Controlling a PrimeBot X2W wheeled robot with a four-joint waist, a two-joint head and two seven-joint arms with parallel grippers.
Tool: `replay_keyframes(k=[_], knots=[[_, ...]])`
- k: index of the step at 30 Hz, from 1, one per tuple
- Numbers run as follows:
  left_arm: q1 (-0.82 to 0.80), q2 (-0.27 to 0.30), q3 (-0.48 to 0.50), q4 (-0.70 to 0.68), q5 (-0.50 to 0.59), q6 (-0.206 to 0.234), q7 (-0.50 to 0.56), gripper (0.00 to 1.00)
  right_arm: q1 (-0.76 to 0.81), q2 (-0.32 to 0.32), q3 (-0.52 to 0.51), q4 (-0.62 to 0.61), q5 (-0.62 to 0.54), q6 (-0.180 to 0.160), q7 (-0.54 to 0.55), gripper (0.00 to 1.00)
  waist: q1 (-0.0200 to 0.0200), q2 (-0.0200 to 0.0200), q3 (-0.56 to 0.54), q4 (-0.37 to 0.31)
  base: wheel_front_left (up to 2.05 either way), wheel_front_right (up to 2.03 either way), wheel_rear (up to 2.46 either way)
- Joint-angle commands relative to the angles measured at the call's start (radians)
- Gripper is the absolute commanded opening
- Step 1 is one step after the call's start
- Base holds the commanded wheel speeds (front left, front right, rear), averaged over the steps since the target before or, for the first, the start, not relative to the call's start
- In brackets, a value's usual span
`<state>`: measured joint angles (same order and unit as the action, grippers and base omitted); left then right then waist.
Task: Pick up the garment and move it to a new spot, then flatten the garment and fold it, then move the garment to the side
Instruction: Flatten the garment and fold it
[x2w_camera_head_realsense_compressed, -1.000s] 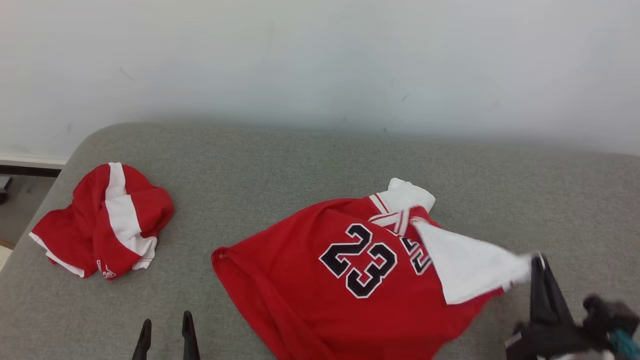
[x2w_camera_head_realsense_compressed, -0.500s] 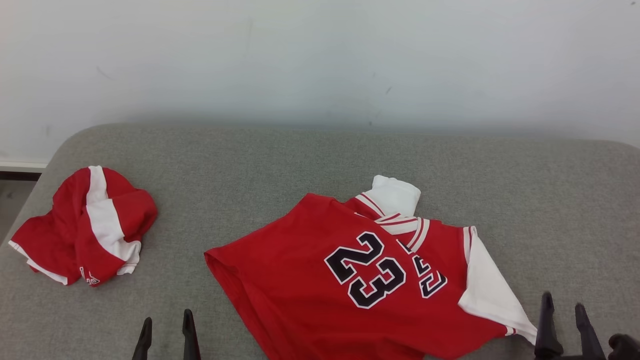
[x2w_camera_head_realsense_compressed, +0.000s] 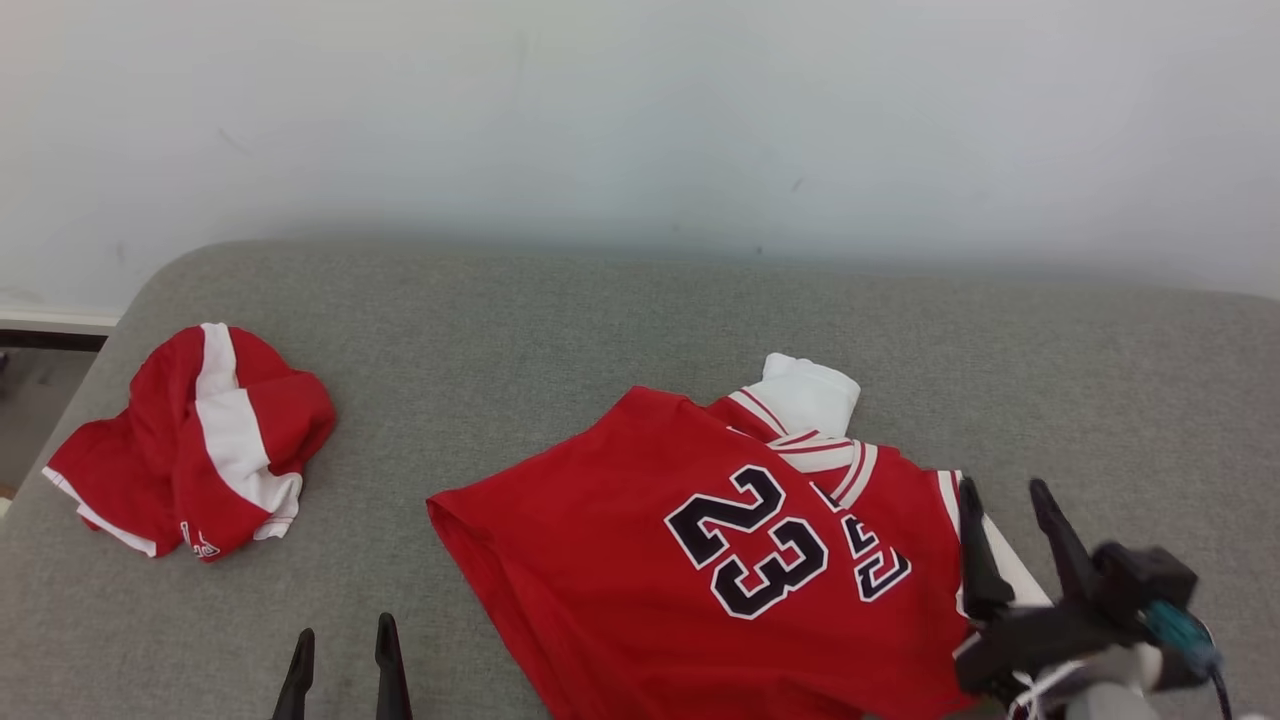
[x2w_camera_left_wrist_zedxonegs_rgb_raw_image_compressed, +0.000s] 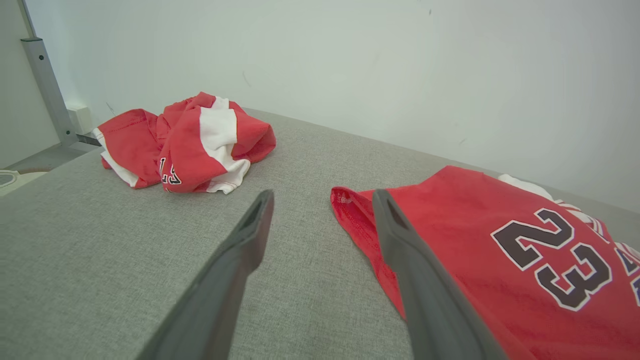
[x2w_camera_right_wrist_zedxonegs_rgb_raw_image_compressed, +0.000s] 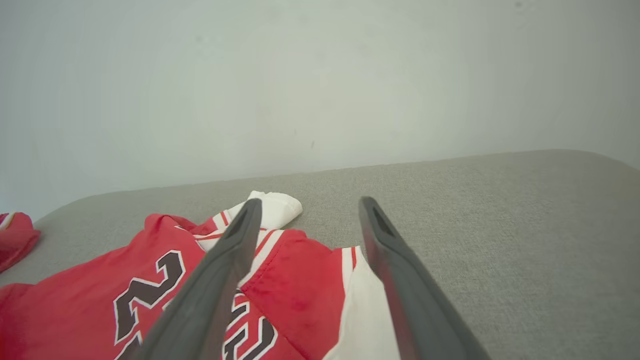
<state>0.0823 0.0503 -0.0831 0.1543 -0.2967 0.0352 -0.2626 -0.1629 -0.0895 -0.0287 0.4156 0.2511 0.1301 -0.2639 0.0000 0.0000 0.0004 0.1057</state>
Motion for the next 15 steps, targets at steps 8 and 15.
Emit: replay_keyframes(k=[8, 15], knots=[[-0.021, 0.0, -0.018, 0.008, -0.01, 0.0, -0.003, 1.0, -0.261, -0.04, 0.158, 0.286, -0.066, 0.001, 0.029, 1.0, 0.0, 0.0, 0.015, 0.045, 0.0, 0.0, 0.0], [-0.035, 0.0, -0.039, 0.012, -0.021, -0.001, -0.003, 1.0, -0.483, -0.051, 0.218, 0.583, -0.062, 0.001, 0.082, 1.0, 0.0, 0.0, 0.042, 0.11, 0.0, 0.0, 0.0]])
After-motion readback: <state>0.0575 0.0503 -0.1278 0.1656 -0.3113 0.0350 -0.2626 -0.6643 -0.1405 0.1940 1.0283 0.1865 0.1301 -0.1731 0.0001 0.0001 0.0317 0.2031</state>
